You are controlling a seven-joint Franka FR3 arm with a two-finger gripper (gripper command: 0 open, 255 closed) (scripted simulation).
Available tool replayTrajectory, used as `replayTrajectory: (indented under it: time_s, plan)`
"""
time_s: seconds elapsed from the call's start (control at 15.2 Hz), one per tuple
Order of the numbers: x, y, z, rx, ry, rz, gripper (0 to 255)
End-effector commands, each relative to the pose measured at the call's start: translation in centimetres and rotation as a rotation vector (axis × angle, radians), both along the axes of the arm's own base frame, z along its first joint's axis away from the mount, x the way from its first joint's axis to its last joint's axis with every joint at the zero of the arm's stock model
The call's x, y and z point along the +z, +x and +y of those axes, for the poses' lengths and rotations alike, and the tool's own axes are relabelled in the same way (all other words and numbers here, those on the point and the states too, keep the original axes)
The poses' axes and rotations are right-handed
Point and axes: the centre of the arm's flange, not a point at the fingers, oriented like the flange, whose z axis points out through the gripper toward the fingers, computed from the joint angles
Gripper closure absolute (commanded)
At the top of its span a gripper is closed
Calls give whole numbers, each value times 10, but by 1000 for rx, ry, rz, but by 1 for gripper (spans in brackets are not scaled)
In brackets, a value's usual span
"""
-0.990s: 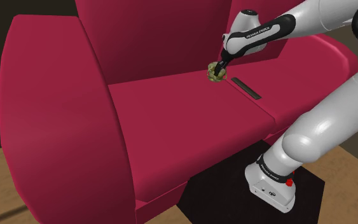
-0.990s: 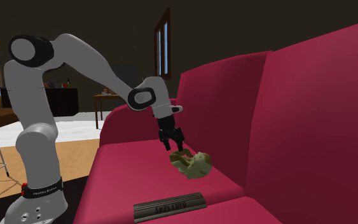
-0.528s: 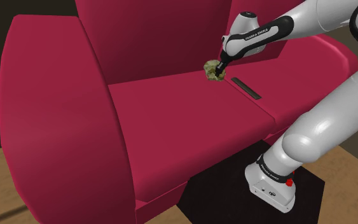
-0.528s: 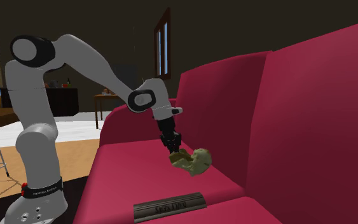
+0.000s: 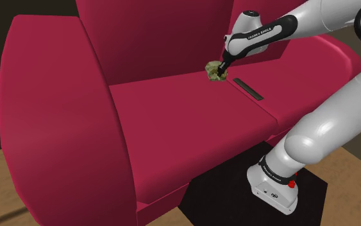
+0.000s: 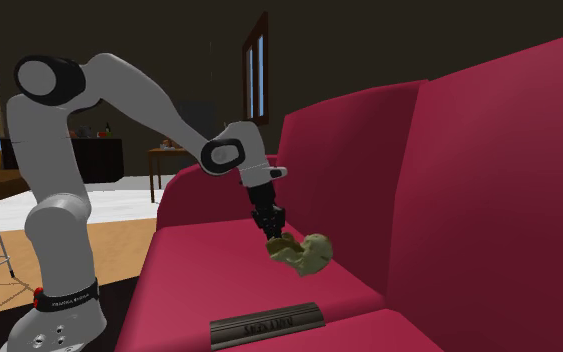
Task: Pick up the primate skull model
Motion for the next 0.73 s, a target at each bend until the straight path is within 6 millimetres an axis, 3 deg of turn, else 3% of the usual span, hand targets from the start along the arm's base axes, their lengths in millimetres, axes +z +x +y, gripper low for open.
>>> replayTrajectory:
  time_s: [0.0,0.66]
  plan:
    - [10,1,0,1,-1,-2,255]
    - [63,1,0,1,-1,-2,255]
